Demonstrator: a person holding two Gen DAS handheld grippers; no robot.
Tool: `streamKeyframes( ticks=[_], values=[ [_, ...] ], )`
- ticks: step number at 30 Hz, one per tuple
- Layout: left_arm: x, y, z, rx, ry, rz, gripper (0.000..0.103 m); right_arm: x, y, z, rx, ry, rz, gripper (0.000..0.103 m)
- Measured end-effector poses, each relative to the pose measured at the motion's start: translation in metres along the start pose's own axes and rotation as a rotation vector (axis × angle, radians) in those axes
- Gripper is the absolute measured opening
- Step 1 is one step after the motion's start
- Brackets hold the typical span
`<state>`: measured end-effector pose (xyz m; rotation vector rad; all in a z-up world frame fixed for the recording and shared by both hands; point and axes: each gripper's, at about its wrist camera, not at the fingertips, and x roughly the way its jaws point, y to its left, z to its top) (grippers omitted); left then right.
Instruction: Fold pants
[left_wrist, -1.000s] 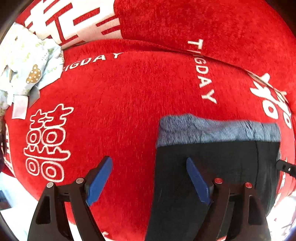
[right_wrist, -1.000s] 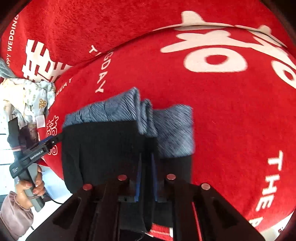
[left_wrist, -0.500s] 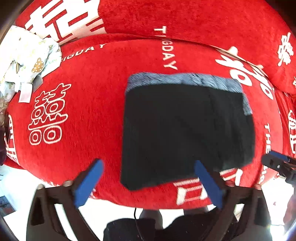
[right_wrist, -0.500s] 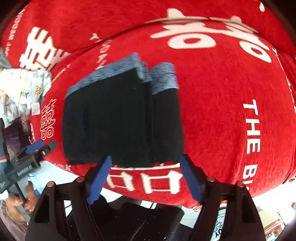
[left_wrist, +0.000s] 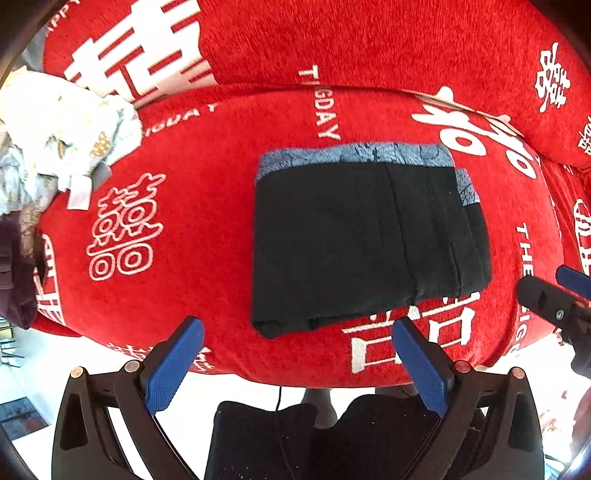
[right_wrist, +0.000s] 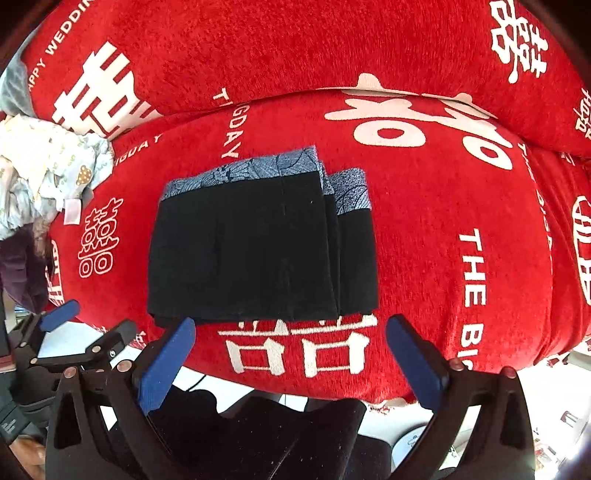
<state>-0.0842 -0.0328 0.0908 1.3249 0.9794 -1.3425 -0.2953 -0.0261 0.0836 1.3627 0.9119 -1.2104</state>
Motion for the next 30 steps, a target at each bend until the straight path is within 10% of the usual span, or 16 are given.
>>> streamKeyframes(
  ticks=[30],
  values=[
    [-0.024, 0.007, 0.004, -0.017, -0.004, 0.006, 0.102, -0.025, 0.027, -0.001, -0.007, 0.035, -0.092, 0.103]
  ],
)
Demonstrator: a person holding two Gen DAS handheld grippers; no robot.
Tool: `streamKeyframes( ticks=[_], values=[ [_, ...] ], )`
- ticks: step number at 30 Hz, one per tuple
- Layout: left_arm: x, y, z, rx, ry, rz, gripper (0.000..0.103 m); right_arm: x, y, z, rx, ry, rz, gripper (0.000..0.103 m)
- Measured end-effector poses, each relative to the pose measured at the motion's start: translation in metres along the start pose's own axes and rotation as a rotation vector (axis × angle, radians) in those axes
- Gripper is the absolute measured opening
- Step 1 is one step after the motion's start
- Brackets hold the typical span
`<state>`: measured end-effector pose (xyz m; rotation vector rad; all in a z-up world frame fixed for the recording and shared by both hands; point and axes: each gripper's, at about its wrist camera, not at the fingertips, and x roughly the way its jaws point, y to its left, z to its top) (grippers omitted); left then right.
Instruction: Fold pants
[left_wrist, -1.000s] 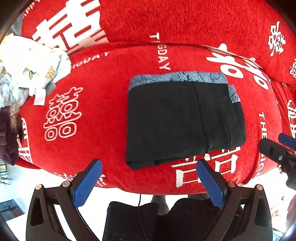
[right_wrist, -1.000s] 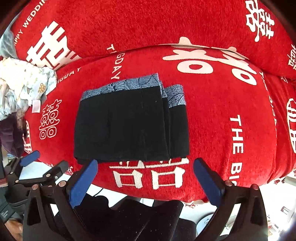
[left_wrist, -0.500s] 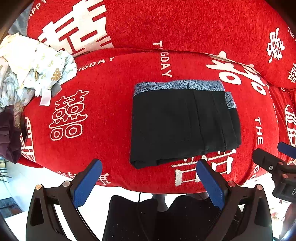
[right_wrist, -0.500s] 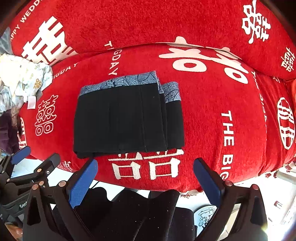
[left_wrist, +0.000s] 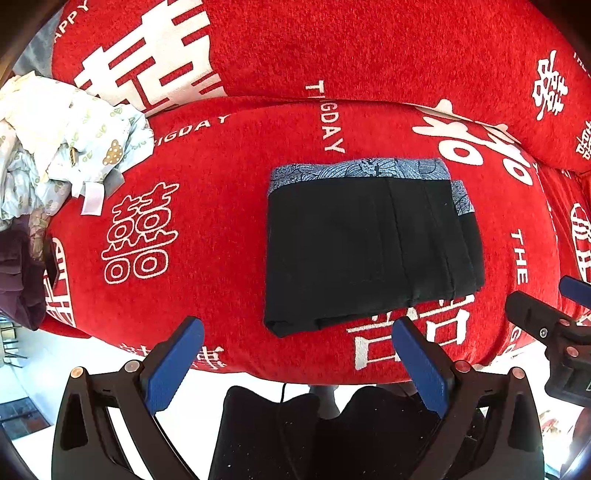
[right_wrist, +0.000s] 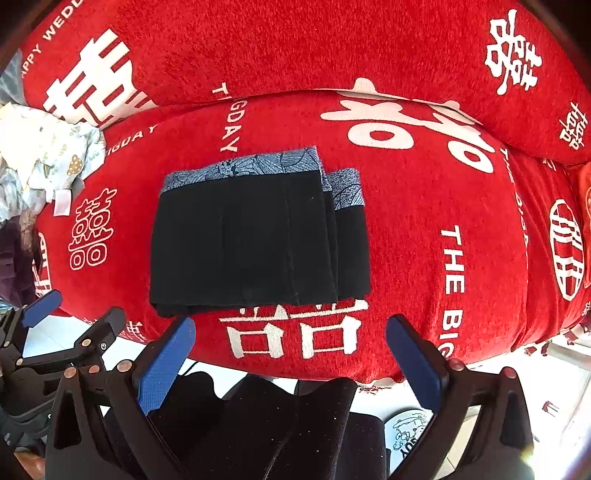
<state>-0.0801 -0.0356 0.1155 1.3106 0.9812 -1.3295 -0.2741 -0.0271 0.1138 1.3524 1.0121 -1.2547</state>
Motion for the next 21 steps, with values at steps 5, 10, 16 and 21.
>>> streamKeyframes(
  ticks=[5, 10, 16, 21],
  values=[
    [-0.0003, 0.0006, 0.0001, -0.009, 0.004, -0.007, 0.102, 0.0009, 0.0010, 0.0007, -0.003, 0.002, -0.003, 0.103],
    [-0.0005, 0.0003, 0.0009, -0.009, 0.006, -0.014, 0.102, 0.0007, 0.0024, 0.0020, -0.009, -0.001, -0.008, 0.103],
    [-0.0002, -0.0022, 0.0005, -0.011, 0.013, -0.016, 0.102, -0.0001, 0.0008, 0.0048, -0.010, -0.001, -0.011, 0.103],
    [-0.0005, -0.0026, 0.0010, -0.012, 0.012, -0.017, 0.102, 0.0000, -0.0003, 0.0052, -0.009, 0.001, -0.012, 0.103]
  ],
)
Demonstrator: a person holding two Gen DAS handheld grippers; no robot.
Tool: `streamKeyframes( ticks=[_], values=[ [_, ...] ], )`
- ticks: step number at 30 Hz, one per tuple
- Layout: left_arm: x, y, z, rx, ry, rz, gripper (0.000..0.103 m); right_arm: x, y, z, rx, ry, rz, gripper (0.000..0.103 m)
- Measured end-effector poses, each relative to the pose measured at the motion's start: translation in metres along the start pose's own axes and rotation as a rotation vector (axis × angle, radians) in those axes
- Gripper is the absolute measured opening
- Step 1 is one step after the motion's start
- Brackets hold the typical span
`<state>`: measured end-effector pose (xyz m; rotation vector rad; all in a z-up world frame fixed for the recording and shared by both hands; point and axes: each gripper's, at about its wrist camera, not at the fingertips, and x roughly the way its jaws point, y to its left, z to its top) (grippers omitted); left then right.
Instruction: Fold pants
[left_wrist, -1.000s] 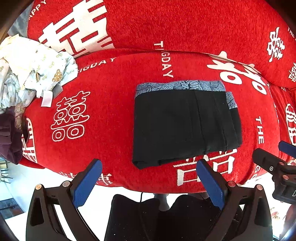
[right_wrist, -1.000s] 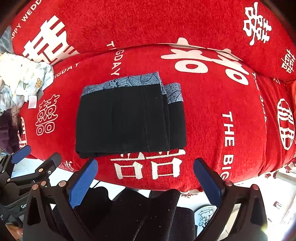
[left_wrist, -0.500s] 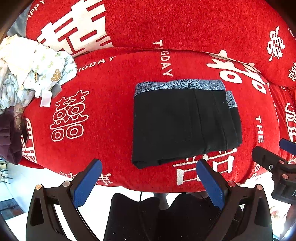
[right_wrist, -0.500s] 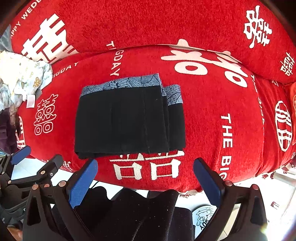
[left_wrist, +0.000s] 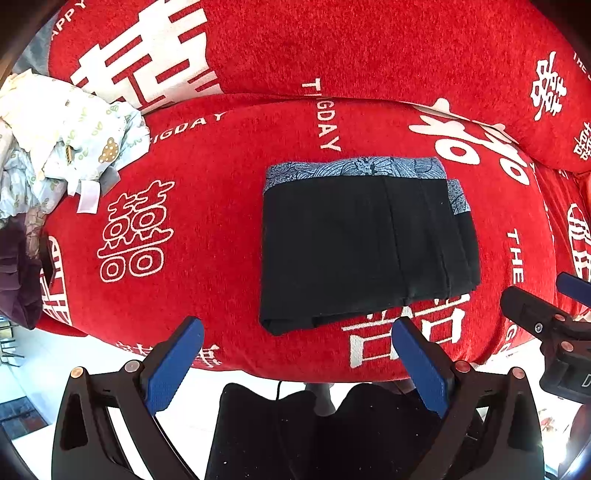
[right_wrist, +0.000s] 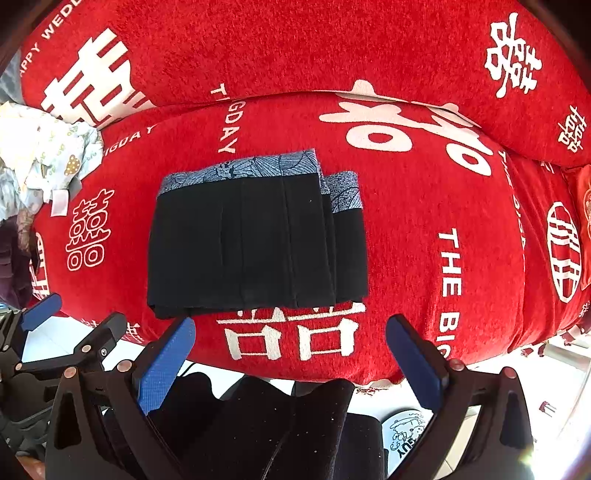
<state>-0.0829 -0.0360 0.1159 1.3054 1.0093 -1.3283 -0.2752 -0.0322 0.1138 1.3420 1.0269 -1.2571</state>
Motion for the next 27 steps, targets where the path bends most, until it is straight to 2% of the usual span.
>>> streamKeyframes(
  ticks=[27],
  values=[
    [-0.0018, -0.0006, 0.0025, 0.027, 0.010, -0.007, 0.102, -0.0021, -0.0008, 0.0010, -0.016, -0.007, -0.015, 0.103]
  ],
)
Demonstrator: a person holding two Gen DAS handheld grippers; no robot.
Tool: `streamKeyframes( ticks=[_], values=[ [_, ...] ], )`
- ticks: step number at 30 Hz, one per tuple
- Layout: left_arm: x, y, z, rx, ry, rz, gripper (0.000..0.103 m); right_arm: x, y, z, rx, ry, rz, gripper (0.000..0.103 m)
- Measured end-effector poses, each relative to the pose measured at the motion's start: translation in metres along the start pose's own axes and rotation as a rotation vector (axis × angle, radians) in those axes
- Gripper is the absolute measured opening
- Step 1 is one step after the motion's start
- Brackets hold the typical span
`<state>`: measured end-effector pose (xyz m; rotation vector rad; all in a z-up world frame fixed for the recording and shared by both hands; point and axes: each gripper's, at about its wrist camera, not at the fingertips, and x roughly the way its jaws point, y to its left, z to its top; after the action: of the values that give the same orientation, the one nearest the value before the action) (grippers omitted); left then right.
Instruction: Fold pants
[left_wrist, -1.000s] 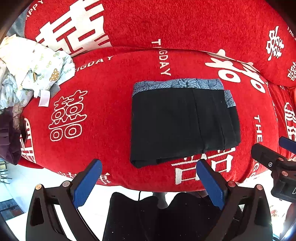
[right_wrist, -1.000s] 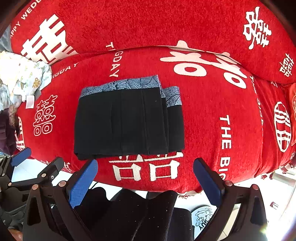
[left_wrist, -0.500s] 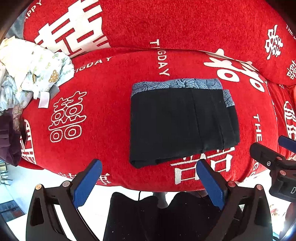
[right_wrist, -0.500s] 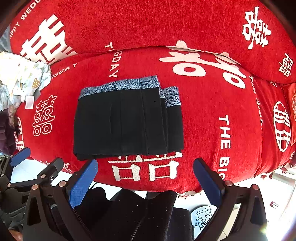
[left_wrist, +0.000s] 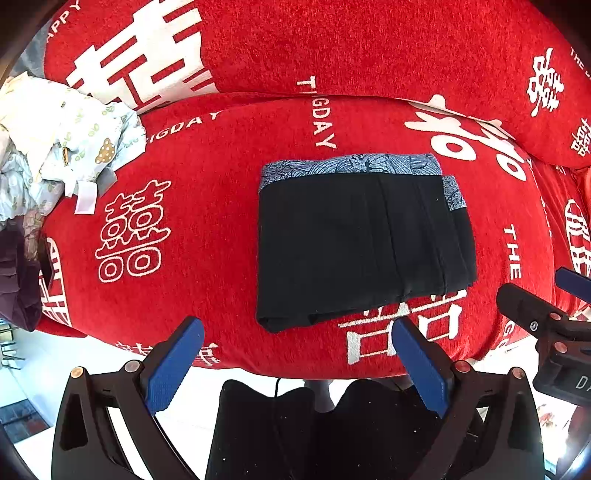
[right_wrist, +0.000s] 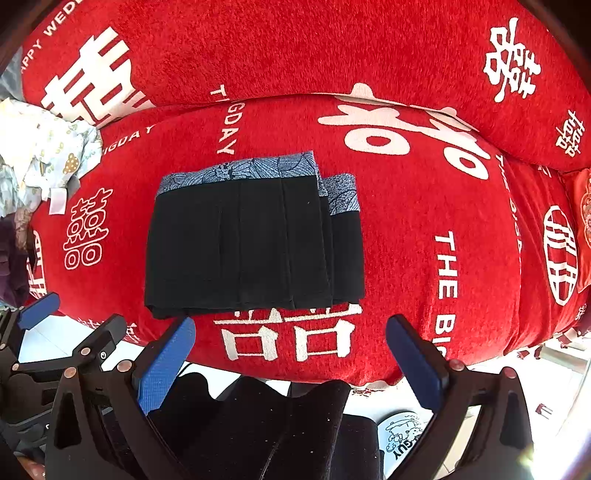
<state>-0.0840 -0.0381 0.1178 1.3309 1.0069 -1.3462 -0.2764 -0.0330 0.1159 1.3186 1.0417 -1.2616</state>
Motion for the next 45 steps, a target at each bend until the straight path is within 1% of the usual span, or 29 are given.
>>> streamKeyframes(
  ticks=[20, 30, 45],
  values=[
    [-0.0014, 0.0012, 0.0000, 0.011, -0.005, 0.003, 0.102, -0.0012, 0.0020, -0.0019, 0.001, -0.003, -0.005, 0.103],
    [-0.0032, 0.0035, 0.0005, 0.022, -0.021, 0.023, 0.102, -0.0017, 0.0043, -0.0018, -0.002, -0.002, -0.009, 0.103],
    [-0.0021, 0.0023, -0.0010, 0.022, -0.037, 0.023, 0.102, 0.0003, 0.0066, -0.0011, -0.013, -0.002, -0.016, 0.103]
  ],
)
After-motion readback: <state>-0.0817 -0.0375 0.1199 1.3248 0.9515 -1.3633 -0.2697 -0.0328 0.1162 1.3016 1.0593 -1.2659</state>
